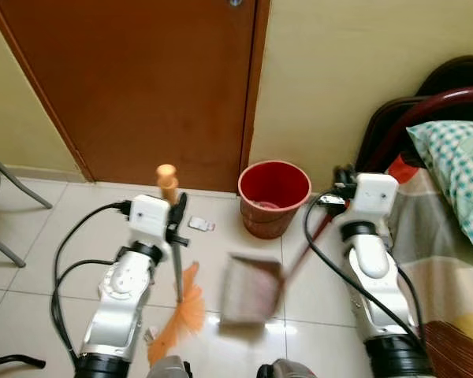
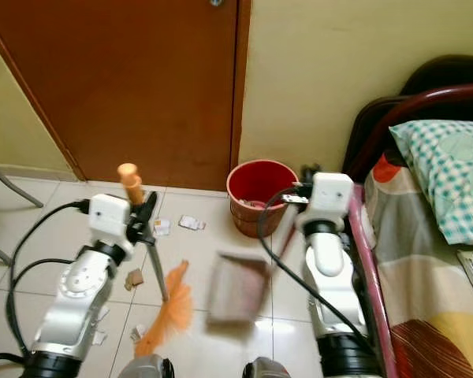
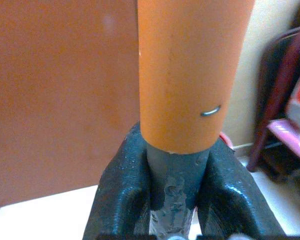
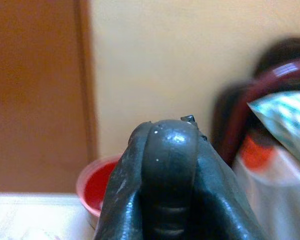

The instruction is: Sweep floor

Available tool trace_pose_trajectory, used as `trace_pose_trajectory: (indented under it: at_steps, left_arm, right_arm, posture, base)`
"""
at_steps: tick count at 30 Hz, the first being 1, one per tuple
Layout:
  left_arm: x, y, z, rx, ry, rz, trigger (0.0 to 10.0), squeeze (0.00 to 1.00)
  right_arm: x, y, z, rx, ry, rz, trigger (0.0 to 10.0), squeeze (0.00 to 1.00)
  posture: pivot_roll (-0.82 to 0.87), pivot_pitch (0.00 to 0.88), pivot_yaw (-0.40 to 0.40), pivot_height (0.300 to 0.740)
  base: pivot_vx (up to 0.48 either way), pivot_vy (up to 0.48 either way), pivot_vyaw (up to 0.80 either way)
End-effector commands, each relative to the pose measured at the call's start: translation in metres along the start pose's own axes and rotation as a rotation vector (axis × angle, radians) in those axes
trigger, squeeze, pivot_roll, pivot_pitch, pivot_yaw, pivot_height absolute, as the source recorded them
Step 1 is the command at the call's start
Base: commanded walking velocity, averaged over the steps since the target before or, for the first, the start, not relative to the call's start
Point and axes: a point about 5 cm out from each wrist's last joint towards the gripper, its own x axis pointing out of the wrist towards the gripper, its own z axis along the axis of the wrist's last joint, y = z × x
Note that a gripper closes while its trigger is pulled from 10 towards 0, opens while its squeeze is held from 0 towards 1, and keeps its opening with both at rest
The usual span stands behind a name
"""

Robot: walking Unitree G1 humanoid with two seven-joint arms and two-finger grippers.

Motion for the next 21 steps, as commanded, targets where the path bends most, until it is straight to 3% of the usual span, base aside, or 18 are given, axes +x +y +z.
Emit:
trace_pose_trajectory:
  at_steps: [1,4,7,10,11,14,15,16,17,18,21]
  left_arm:
    - [0.009,-0.009,0.022,-0.006,-0.084,-0.039,10.0,0.00]
    - [0.016,-0.008,0.038,-0.009,-0.134,-0.038,10.0,0.00]
    - [0.025,0.006,0.066,-0.003,-0.216,-0.006,10.0,0.00]
    - [0.027,0.013,0.074,0.005,-0.243,0.015,10.0,0.00]
    - [0.029,0.025,0.087,0.023,-0.283,0.056,10.0,0.00]
    - [0.030,0.042,0.100,0.059,-0.319,0.103,10.0,0.00]
    - [0.029,0.055,0.107,0.105,-0.331,0.132,10.0,0.00]
    - [0.029,0.065,0.110,0.128,-0.334,0.155,10.0,0.00]
    - [0.029,0.065,0.110,0.128,-0.334,0.155,10.0,0.00]
    - [0.025,0.082,0.117,0.157,-0.339,0.204,10.0,0.00]
    - [0.019,0.098,0.121,0.187,-0.329,0.237,10.0,0.00]
  right_arm:
    - [0.000,-0.013,-0.009,0.020,0.041,-0.067,10.0,0.00]
    - [0.001,-0.015,-0.011,0.062,0.067,-0.088,10.0,0.00]
    - [0.005,-0.005,-0.004,0.018,0.033,-0.044,10.0,0.00]
    - [0.006,-0.004,-0.004,0.019,0.033,-0.043,10.0,0.00]
    - [0.008,-0.004,-0.005,0.022,0.034,-0.044,10.0,0.00]
    - [0.009,-0.004,-0.006,0.022,0.035,-0.042,10.0,0.00]
    - [0.010,-0.003,-0.006,0.021,0.036,-0.040,10.0,0.00]
    - [0.010,-0.003,-0.006,0.020,0.037,-0.038,10.0,0.00]
    - [0.010,-0.003,-0.006,0.020,0.037,-0.038,10.0,0.00]
    - [0.011,-0.003,-0.007,0.019,0.038,-0.035,10.0,0.00]
    - [0.012,-0.002,-0.007,0.017,0.040,-0.033,10.0,0.00]
  posture:
    - [0.04,0.080,-0.019,0.740]
    - [0.05,0.080,-0.018,0.740]
    - [0.05,0.077,-0.017,0.740]
    - [0.05,0.075,-0.017,0.740]
    - [0.06,0.075,-0.019,0.740]
    - [0.06,0.072,-0.020,0.740]
    - [0.06,0.072,-0.020,0.740]
    - [0.07,0.072,-0.023,0.740]
    - [0.07,0.072,-0.023,0.740]
    - [0.07,0.072,-0.023,0.740]
    - [0.08,0.070,-0.024,0.740]
  base:
    - [0.000,0.000,0.00]
    - [0.000,0.000,0.00]
    - [0.000,0.000,0.00]
    - [0.000,0.000,0.00]
    - [0.000,0.000,0.00]
    - [0.000,0.000,0.00]
    - [0.000,0.000,0.00]
    - [0.000,0.000,0.00]
    - [0.000,0.000,0.00]
    - [0.000,0.000,0.00]
    - [0.000,0.000,0.00]
